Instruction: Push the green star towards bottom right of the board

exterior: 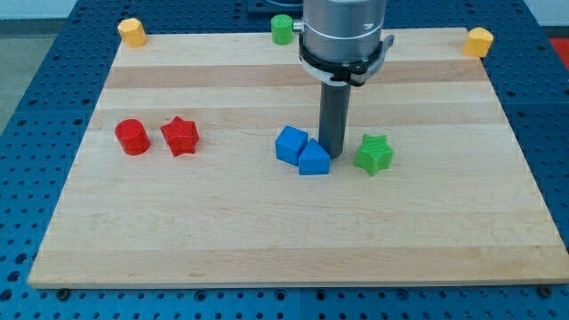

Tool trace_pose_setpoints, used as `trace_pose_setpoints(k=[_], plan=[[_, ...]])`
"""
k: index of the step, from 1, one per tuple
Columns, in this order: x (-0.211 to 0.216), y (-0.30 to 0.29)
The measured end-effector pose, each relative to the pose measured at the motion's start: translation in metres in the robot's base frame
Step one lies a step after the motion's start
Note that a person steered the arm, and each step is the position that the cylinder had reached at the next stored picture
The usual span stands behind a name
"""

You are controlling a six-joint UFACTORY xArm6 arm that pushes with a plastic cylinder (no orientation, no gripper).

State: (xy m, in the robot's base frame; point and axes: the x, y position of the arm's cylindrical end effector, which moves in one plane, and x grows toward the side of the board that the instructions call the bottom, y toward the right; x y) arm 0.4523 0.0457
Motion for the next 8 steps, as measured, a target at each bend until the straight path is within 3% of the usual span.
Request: trace_pose_setpoints(k=[3,8], plan=[[-0.034,0.005],[0.066,0.132]])
